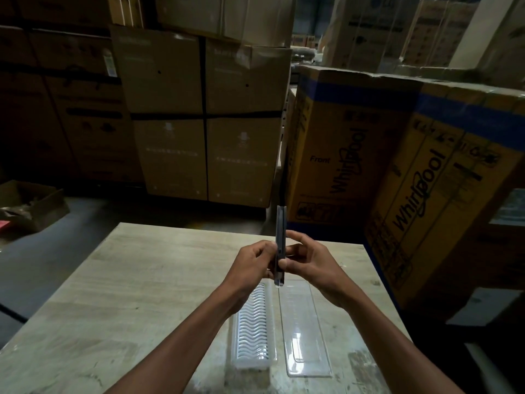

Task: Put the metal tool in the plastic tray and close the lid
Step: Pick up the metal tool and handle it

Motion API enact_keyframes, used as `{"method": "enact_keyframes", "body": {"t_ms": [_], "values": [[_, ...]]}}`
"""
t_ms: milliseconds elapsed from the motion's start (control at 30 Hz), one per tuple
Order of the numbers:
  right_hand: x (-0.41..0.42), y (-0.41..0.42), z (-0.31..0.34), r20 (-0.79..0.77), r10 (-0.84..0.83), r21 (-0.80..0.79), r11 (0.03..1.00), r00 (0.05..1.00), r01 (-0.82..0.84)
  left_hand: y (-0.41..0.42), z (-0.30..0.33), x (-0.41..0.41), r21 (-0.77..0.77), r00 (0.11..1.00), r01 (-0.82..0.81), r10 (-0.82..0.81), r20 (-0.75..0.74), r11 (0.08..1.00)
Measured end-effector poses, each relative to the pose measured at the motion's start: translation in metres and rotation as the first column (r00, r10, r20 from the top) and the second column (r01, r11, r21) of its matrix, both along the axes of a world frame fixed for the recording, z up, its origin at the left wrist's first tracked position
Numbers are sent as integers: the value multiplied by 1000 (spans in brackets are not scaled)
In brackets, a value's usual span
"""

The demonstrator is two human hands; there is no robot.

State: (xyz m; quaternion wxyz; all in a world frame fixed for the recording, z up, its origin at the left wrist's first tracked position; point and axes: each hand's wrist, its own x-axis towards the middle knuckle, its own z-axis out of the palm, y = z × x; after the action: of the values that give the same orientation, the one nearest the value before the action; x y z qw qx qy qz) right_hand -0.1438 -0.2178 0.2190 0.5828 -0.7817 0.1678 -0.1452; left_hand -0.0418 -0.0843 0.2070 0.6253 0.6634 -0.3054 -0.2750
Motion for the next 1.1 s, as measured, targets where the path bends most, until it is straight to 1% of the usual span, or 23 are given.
{"method": "enact_keyframes", "body": {"t_ms": [400,533,600,667,733,800,867,933,1100], "values": [[1,6,-9,-22,-17,-8,1000,1000,17,1,-7,7,-5,1000,5,-5,14,1000],[-1,11,-15,-37,-15,-29,999,999,14,0,-12,8,6,999,-38,38,8,999],[-3,15,-21,-23,-42,-56,998,999,41,1,-14,9,9,998,-66,66,-3,998],[-3,22,-28,17,-135,-173,975,991,136,2,-15,10,4,996,-93,93,-12,996],[-3,29,-36,95,-245,-336,905,965,262,4,-18,11,18,992,-125,125,-9,992],[-1,36,-43,170,-270,-483,816,948,319,4,-22,12,40,989,-147,147,-6,988],[2,43,-47,192,-248,-600,736,949,314,4,-25,12,53,988,-151,153,-28,987],[6,48,-51,183,-236,-659,691,954,297,3,-27,11,55,987,-149,151,-46,987],[12,56,-59,157,-258,-710,642,953,290,3,-35,14,86,988,-152,154,-20,985]]}}
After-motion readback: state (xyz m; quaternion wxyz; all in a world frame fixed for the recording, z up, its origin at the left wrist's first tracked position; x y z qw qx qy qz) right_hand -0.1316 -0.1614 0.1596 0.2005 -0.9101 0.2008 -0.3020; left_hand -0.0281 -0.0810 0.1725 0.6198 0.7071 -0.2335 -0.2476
